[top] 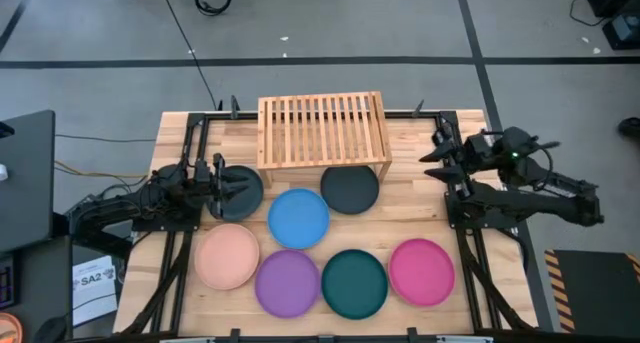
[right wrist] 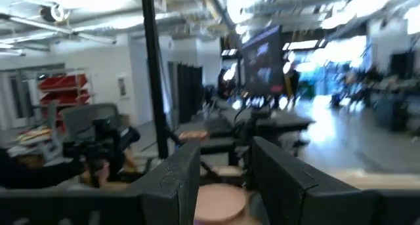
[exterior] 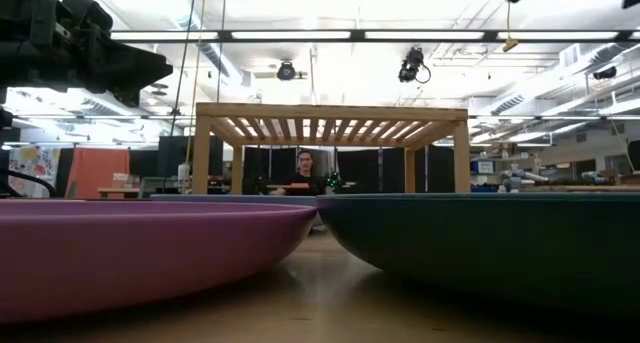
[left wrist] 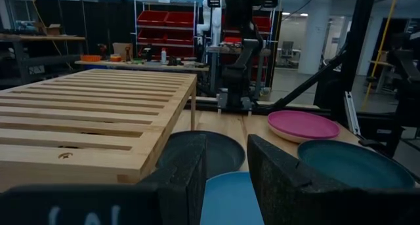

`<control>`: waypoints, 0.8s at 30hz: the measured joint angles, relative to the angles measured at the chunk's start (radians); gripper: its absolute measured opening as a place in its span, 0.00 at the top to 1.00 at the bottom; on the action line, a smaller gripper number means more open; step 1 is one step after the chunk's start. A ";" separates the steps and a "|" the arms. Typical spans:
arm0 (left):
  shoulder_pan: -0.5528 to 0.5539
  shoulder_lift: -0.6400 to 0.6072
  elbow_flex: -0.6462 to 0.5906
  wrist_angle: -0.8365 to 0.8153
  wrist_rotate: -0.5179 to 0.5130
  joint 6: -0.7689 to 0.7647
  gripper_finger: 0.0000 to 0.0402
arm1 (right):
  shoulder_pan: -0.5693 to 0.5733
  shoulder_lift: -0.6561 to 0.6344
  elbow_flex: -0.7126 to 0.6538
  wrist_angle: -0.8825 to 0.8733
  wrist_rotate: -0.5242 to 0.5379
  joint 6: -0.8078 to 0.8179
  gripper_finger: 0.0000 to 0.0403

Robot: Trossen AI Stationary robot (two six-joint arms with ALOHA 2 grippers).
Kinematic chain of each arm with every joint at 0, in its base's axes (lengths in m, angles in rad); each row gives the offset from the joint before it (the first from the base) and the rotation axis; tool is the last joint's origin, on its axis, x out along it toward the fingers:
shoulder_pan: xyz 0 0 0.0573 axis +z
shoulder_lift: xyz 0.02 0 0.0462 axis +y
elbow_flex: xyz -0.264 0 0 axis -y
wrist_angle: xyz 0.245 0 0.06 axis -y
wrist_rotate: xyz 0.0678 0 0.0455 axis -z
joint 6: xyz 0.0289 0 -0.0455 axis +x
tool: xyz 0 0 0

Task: Place and stack plates onto a shelf
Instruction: Put the right black plate to the right on the shelf

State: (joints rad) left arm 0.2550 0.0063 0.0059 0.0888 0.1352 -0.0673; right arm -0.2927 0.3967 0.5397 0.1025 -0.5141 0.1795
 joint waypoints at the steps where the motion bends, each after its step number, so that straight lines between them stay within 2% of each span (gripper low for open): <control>1: 0.000 0.000 0.000 0.002 0.000 0.000 0.71 | 0.023 0.032 0.002 -0.002 0.001 0.000 0.64; 5: 0.000 0.000 0.000 0.006 0.000 0.000 0.71 | 0.128 0.164 0.011 -0.005 0.049 0.000 0.64; 14: 0.000 0.000 0.000 0.006 0.000 0.001 0.71 | 0.360 0.415 0.022 -0.012 0.277 -0.053 0.64; 19: 0.000 0.000 0.000 0.005 0.000 0.001 0.71 | 0.419 0.516 0.022 -0.089 0.410 -0.131 0.64; 24: 0.000 0.000 0.000 0.005 0.000 0.001 0.71 | 0.432 0.632 0.023 -0.128 0.516 -0.245 0.64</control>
State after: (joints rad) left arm 0.2549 0.0063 0.0061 0.0937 0.1352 -0.0666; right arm 0.1390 1.0288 0.5623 -0.0251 0.0014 -0.0656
